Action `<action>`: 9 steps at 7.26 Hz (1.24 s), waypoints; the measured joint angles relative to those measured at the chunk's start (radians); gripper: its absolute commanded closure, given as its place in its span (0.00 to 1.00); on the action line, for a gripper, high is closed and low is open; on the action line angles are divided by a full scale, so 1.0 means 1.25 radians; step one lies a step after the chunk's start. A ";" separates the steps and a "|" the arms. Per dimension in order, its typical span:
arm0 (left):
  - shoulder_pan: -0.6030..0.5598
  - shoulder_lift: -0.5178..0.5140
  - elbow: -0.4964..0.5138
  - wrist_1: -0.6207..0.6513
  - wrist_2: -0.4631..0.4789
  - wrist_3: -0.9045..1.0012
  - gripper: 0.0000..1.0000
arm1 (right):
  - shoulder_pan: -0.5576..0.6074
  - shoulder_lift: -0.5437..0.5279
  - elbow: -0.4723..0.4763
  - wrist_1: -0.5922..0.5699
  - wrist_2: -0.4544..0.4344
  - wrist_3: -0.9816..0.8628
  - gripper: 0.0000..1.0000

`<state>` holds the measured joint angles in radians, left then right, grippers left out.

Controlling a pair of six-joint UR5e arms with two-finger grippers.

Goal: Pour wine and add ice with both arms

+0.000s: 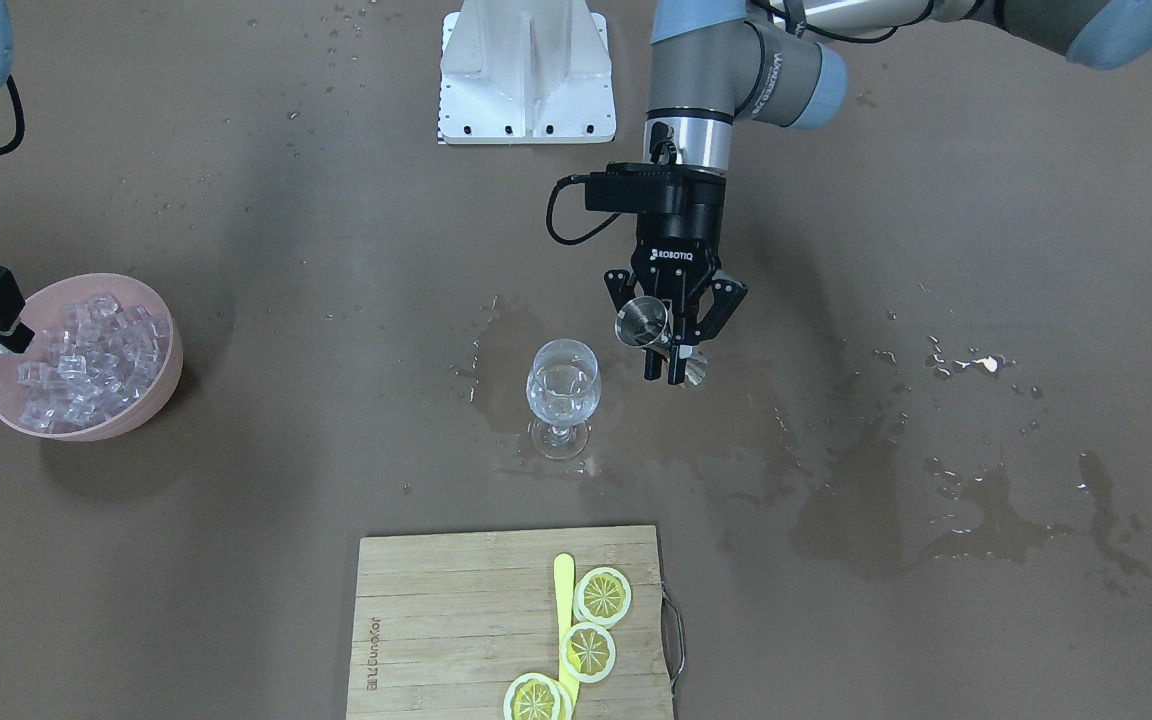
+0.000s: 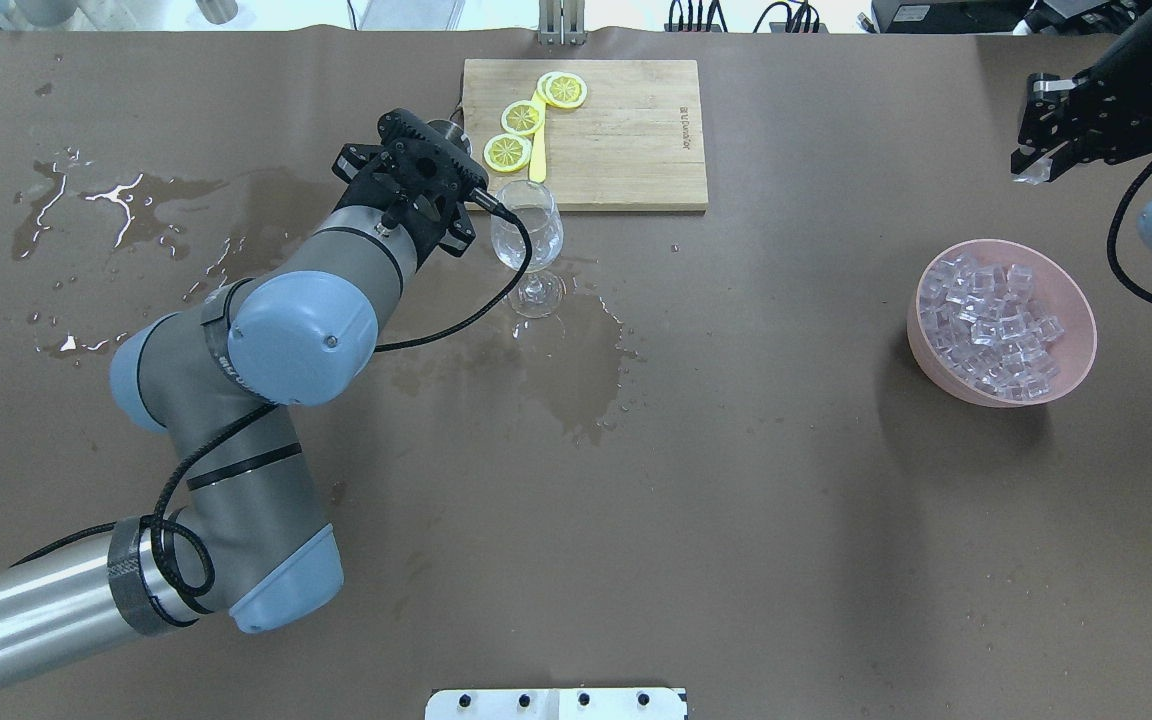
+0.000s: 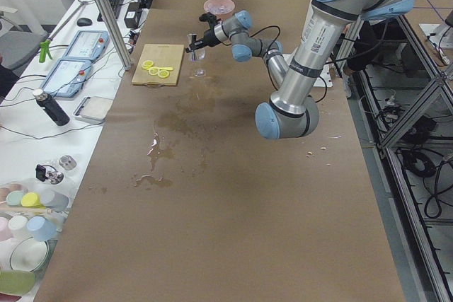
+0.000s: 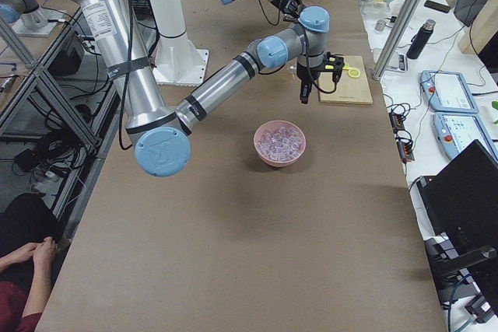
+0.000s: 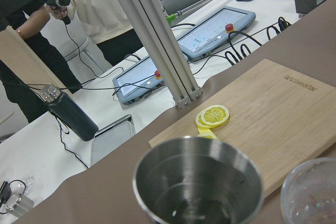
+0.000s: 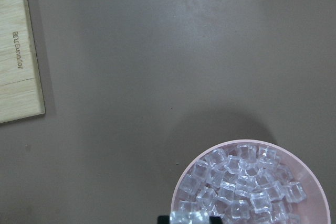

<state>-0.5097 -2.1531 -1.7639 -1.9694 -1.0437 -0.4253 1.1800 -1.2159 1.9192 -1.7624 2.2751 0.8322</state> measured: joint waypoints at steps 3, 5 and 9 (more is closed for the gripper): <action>0.014 -0.037 0.003 0.094 0.018 0.034 1.00 | -0.027 0.005 0.001 0.035 -0.001 0.053 0.92; 0.045 -0.051 0.012 0.120 0.066 0.055 1.00 | -0.040 0.008 0.001 0.067 -0.001 0.088 0.92; 0.062 -0.071 0.027 0.169 0.110 0.135 1.00 | -0.075 0.018 0.018 0.082 -0.019 0.116 0.92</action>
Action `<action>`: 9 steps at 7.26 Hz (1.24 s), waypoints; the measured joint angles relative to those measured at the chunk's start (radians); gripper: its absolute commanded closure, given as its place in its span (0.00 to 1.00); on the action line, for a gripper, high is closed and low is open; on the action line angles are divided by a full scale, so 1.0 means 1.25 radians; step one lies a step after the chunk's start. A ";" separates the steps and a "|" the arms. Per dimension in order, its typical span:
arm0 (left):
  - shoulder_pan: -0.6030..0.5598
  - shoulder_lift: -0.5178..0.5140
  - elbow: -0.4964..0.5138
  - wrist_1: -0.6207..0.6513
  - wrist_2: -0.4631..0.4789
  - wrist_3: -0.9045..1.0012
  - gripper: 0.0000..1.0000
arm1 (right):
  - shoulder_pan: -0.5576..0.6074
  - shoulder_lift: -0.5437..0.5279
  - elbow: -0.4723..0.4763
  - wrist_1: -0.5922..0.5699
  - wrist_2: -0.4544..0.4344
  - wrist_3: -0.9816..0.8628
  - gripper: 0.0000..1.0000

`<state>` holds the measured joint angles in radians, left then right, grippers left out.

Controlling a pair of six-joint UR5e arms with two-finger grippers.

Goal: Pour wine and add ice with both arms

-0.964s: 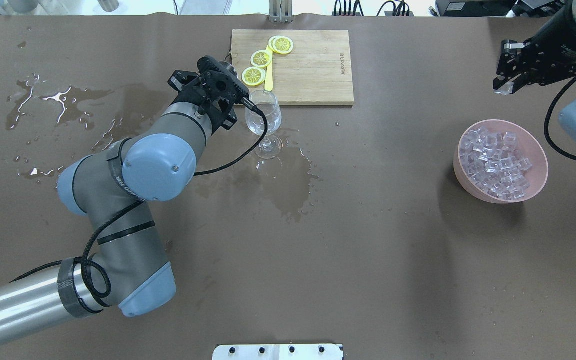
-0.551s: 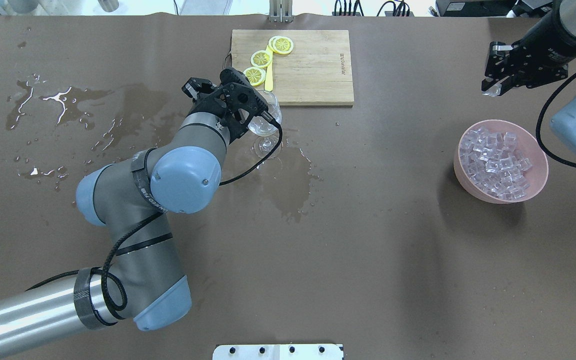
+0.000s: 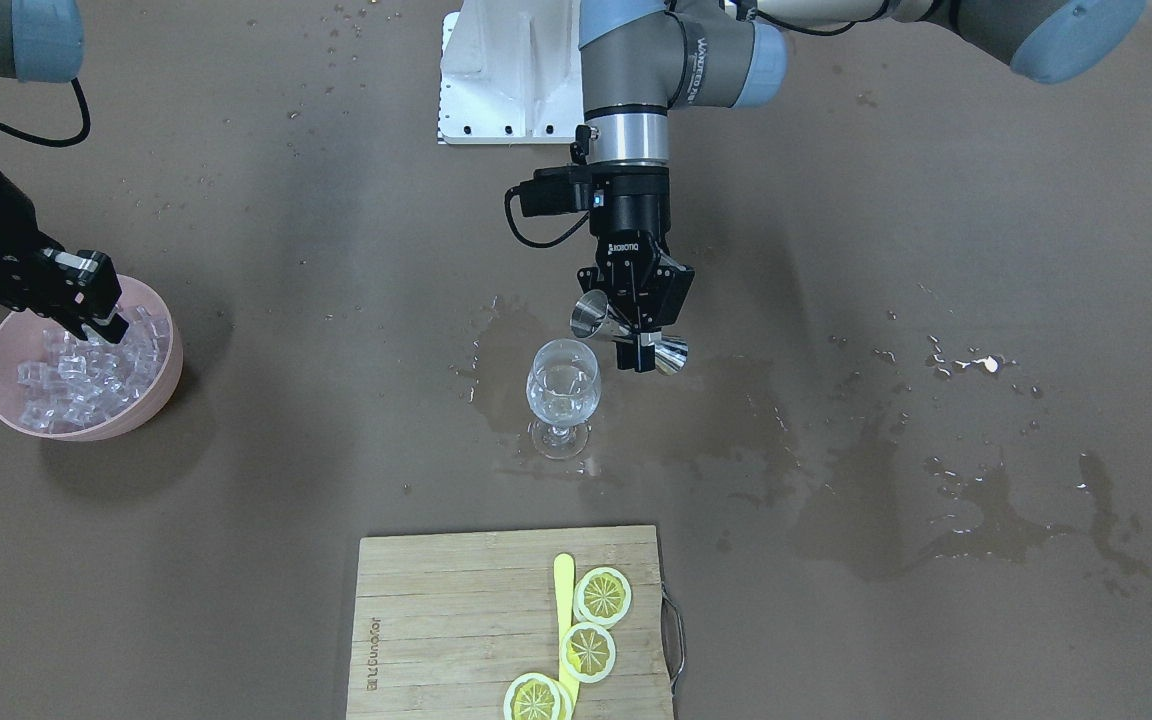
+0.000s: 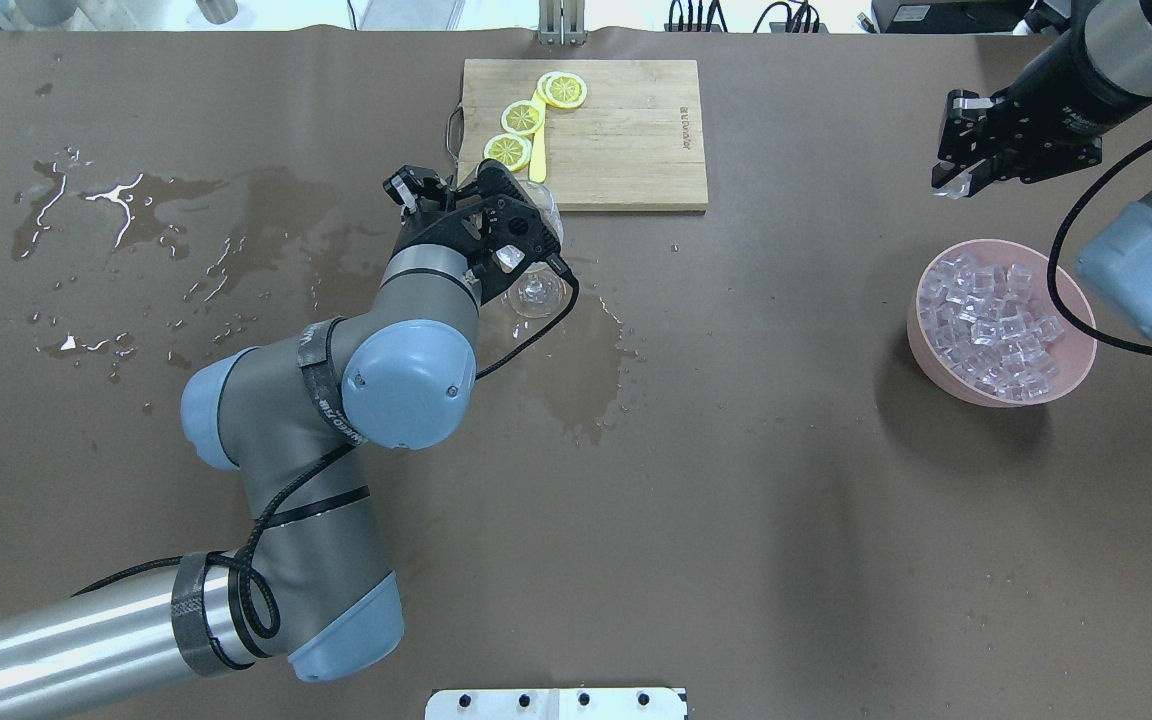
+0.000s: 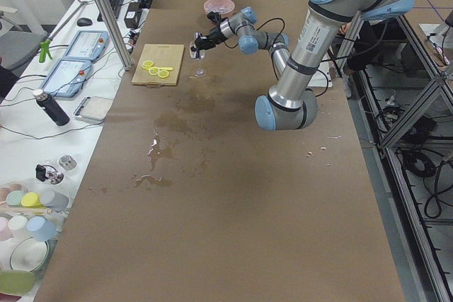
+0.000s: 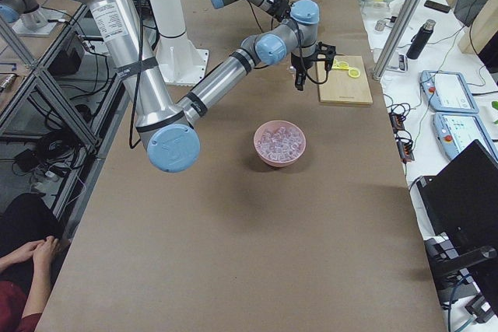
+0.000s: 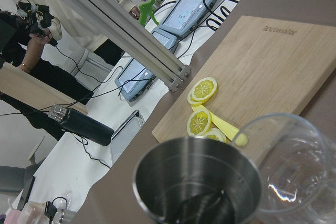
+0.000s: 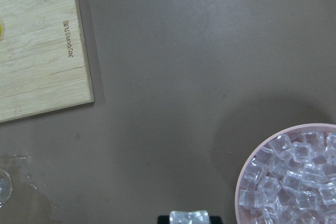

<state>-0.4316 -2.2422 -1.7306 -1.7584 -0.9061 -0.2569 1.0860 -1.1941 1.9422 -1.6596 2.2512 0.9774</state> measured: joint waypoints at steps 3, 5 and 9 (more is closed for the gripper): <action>0.000 -0.007 0.006 0.029 0.020 0.042 1.00 | -0.048 0.001 0.032 0.001 -0.052 0.007 0.92; -0.001 -0.016 0.013 0.039 0.037 0.074 1.00 | -0.080 0.015 0.045 0.001 -0.089 0.007 0.92; -0.009 -0.042 0.017 0.096 0.051 0.114 1.00 | -0.090 0.038 0.046 0.001 -0.118 0.005 0.92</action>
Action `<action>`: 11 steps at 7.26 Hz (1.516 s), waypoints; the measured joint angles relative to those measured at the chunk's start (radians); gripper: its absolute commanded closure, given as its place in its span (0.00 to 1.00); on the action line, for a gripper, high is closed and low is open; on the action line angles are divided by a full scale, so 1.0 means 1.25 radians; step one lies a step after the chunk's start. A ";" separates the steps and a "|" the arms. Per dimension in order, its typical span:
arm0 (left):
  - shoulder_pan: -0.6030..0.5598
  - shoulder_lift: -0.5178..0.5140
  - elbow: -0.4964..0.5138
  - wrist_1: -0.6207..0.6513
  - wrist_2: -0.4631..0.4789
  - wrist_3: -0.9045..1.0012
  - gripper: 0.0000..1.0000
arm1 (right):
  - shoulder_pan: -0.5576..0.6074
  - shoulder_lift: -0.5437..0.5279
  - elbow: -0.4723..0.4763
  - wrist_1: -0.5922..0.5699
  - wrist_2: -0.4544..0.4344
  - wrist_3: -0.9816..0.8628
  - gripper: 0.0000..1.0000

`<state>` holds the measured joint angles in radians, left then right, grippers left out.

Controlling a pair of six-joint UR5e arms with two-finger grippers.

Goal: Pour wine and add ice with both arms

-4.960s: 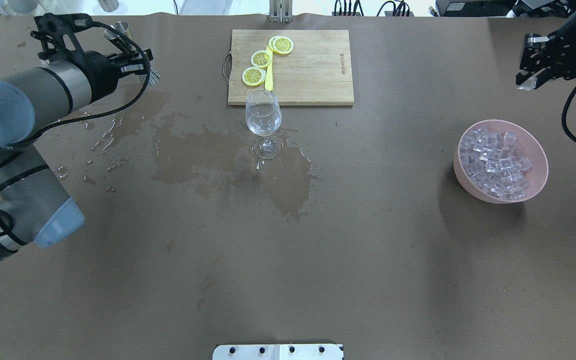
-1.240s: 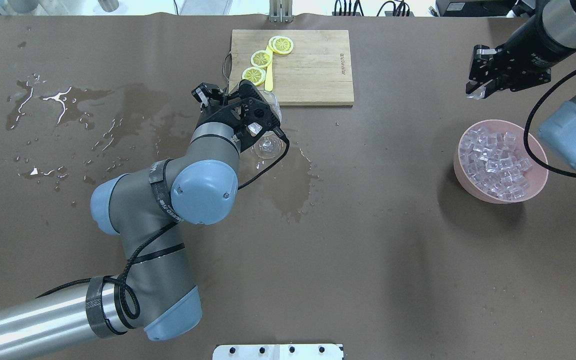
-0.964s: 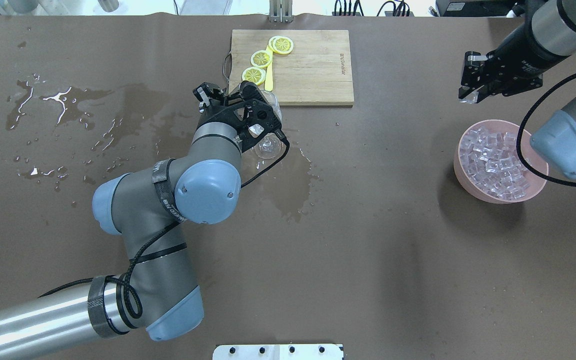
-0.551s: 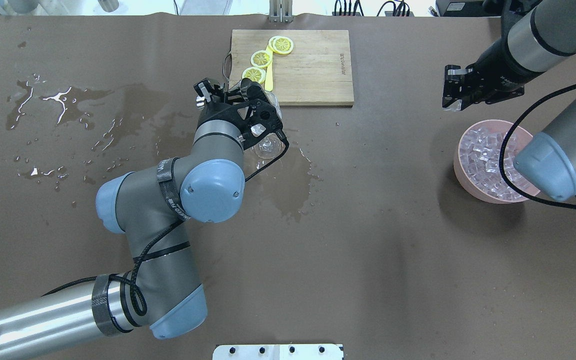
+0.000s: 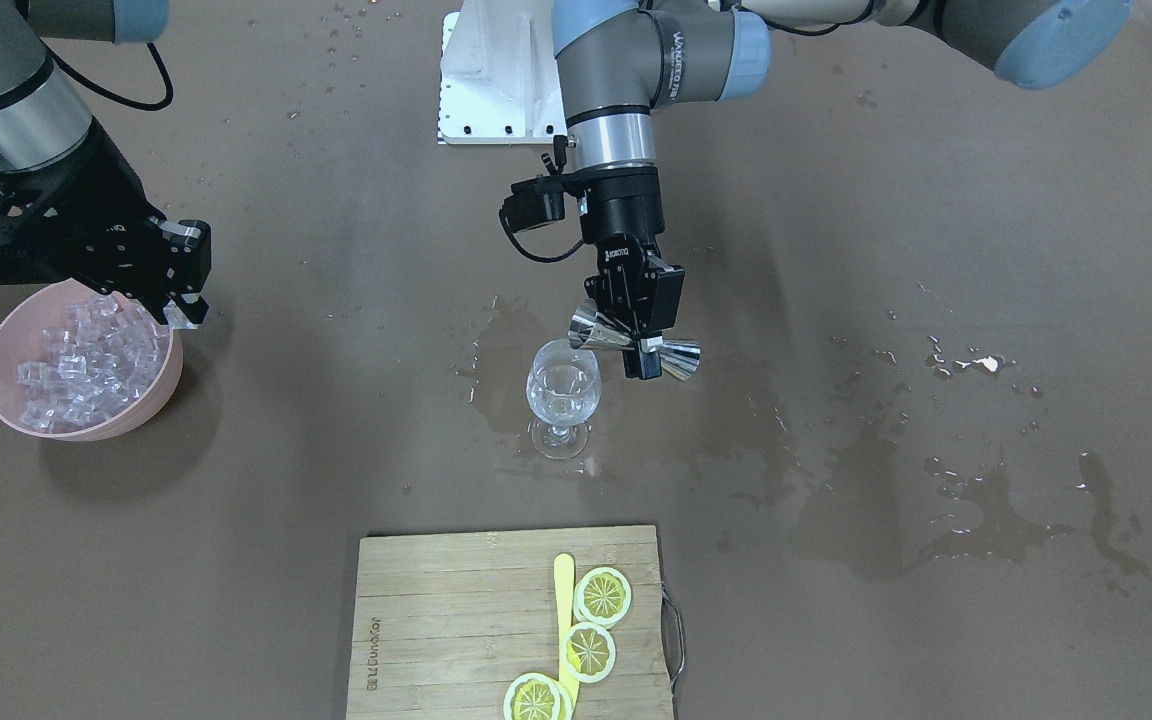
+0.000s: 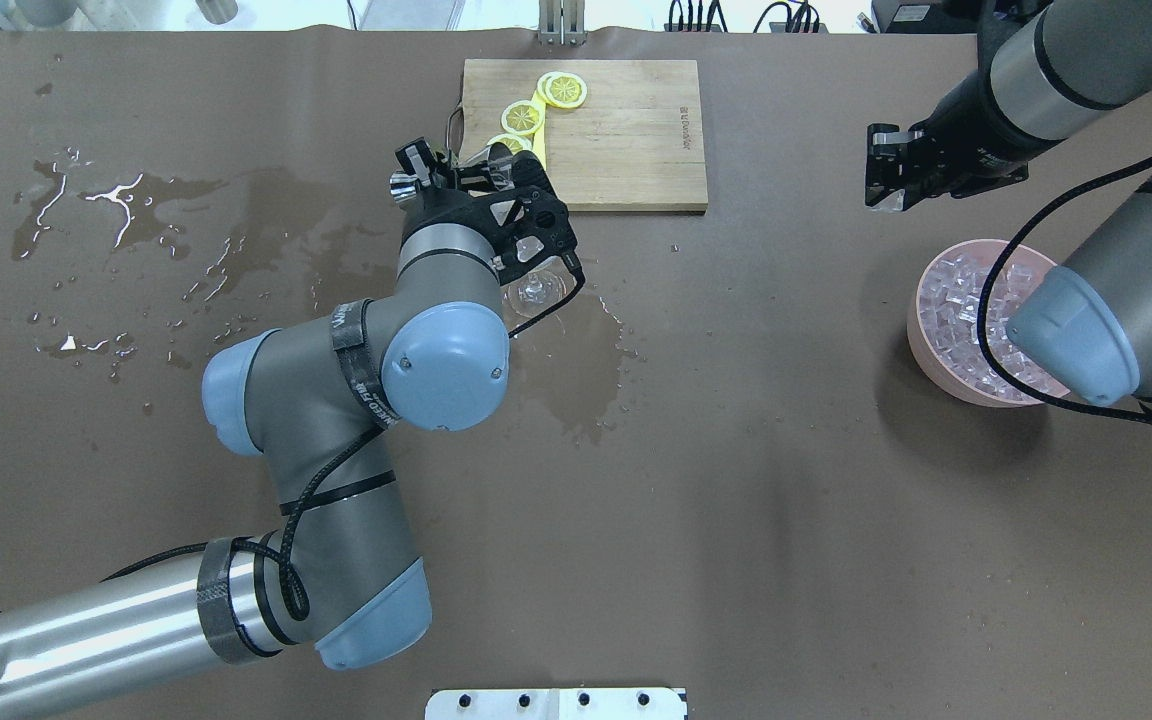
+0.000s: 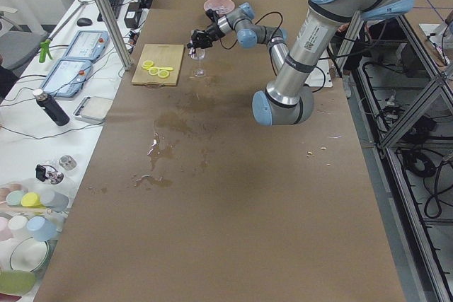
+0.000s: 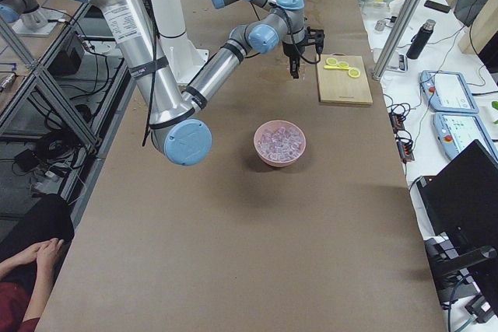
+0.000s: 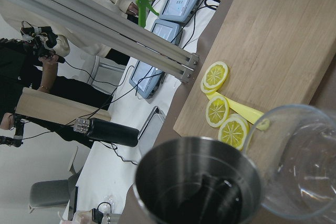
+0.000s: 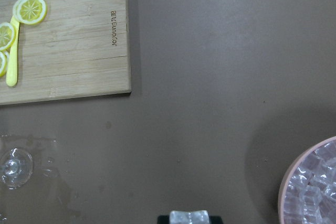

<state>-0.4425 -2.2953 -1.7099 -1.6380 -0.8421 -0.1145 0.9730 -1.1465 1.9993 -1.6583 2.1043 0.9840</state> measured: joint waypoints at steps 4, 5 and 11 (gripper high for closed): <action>0.000 -0.016 0.010 0.066 0.034 0.012 1.00 | 0.003 0.014 -0.003 0.055 -0.015 0.001 0.92; 0.000 -0.022 0.013 0.079 0.045 0.021 1.00 | 0.006 0.014 -0.003 0.063 -0.016 0.001 0.92; 0.010 -0.053 0.049 0.091 0.112 0.137 1.00 | 0.030 0.013 0.005 0.068 -0.017 -0.001 0.92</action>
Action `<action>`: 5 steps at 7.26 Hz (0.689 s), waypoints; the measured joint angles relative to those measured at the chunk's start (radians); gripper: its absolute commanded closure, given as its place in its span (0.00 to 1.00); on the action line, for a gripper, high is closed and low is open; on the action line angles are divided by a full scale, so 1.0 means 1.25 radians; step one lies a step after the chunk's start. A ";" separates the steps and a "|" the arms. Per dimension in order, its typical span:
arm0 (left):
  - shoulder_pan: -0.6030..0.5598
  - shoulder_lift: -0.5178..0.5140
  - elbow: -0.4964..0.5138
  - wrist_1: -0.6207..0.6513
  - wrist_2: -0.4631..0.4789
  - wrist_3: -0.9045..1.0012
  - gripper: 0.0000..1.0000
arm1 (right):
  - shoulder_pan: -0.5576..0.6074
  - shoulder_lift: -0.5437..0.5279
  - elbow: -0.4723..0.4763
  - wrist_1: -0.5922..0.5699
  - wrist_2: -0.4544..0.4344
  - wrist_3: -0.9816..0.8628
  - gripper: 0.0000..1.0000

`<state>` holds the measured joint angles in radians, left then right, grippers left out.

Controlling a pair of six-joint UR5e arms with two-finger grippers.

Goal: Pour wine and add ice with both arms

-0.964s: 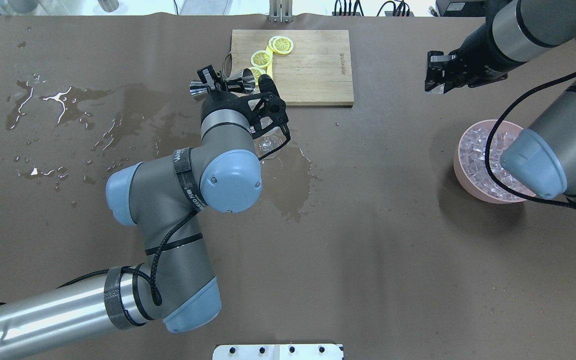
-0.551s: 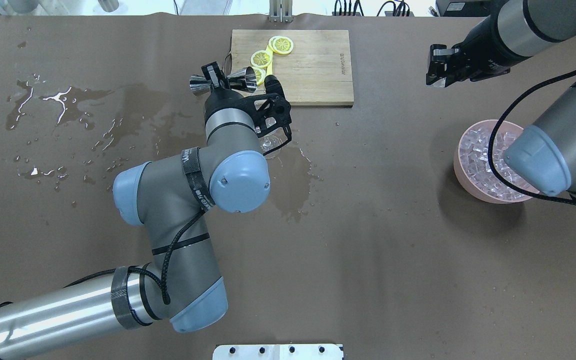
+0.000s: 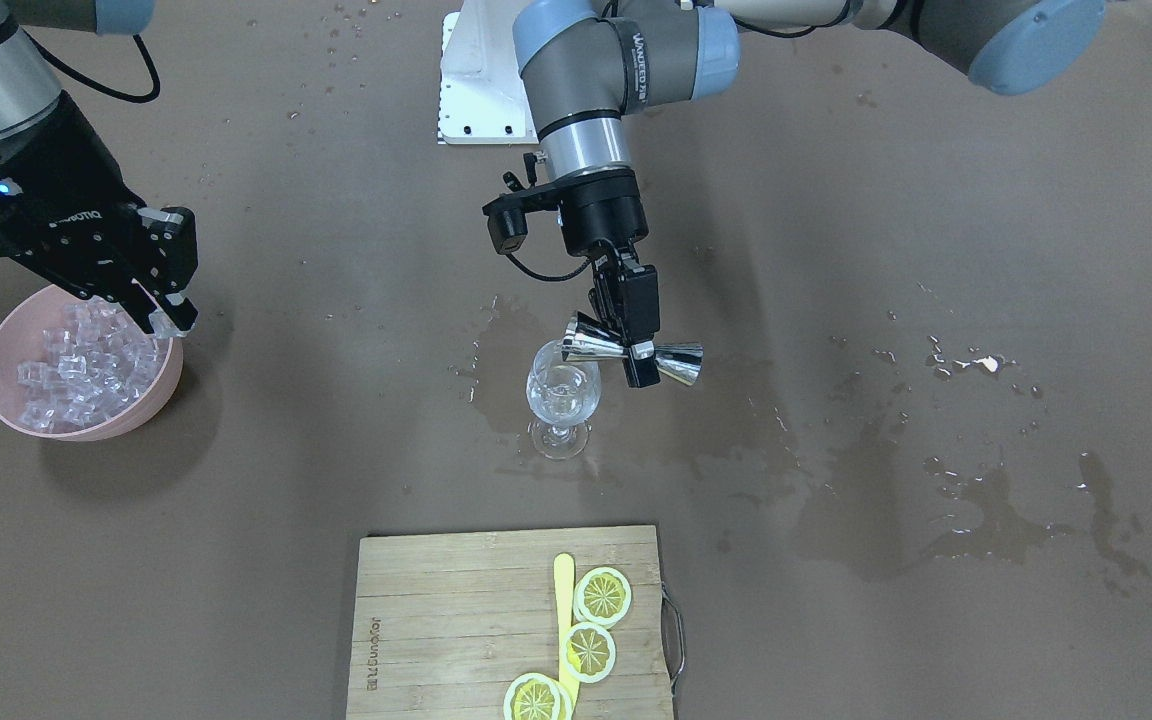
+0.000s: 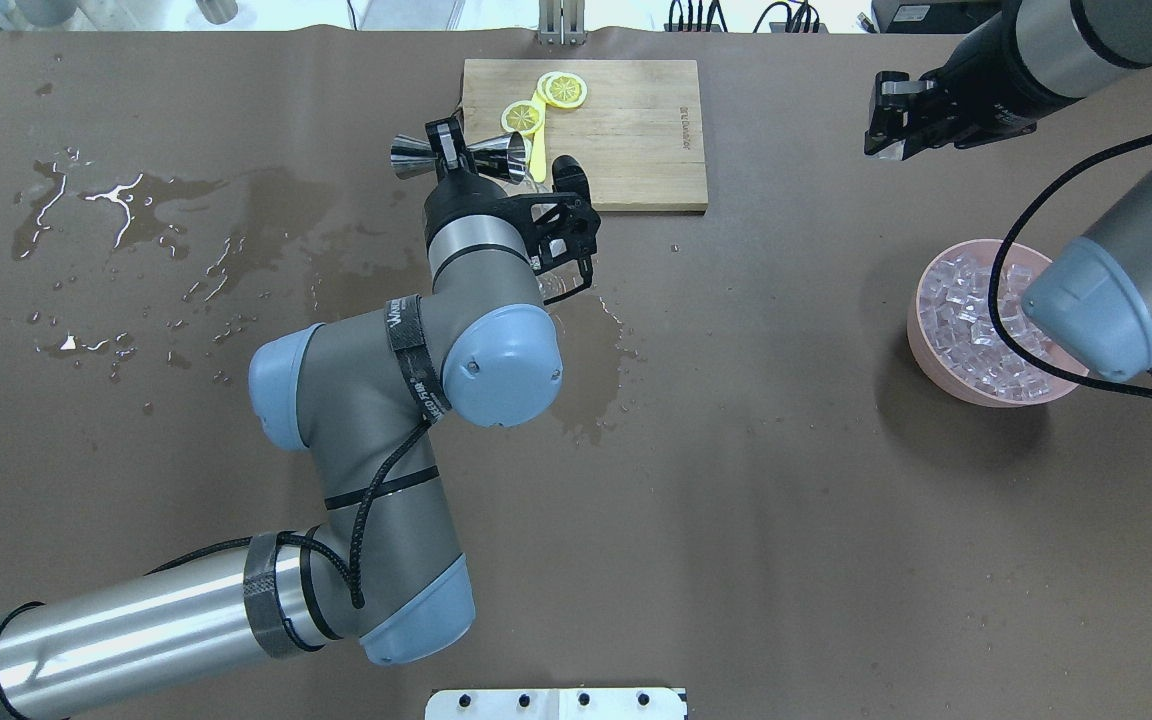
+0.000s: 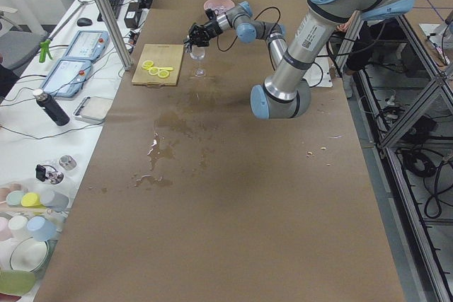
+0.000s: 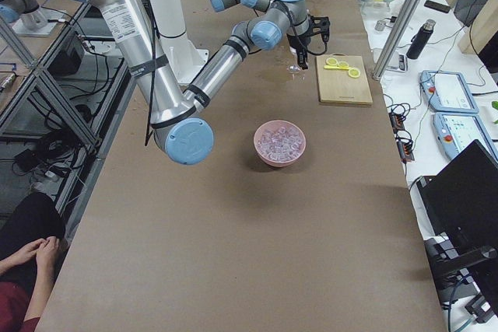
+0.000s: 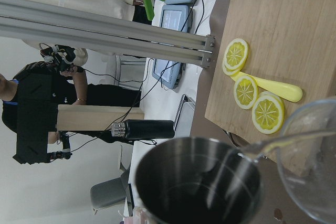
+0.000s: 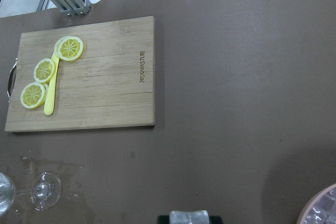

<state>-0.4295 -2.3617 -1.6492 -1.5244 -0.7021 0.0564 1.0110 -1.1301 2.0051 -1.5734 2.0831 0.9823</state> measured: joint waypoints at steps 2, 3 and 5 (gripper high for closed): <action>0.004 0.004 0.002 0.000 0.014 0.020 1.00 | 0.001 0.001 0.000 0.000 0.000 0.000 0.92; 0.004 0.005 0.003 0.000 0.015 0.033 1.00 | 0.001 0.001 0.000 0.000 0.000 0.000 0.92; 0.005 0.005 0.003 0.002 0.027 0.086 1.00 | 0.000 -0.002 -0.002 0.000 0.000 -0.004 0.92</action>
<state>-0.4235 -2.3555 -1.6458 -1.5223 -0.6680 0.1638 1.0111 -1.1321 2.0021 -1.5739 2.0831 0.9769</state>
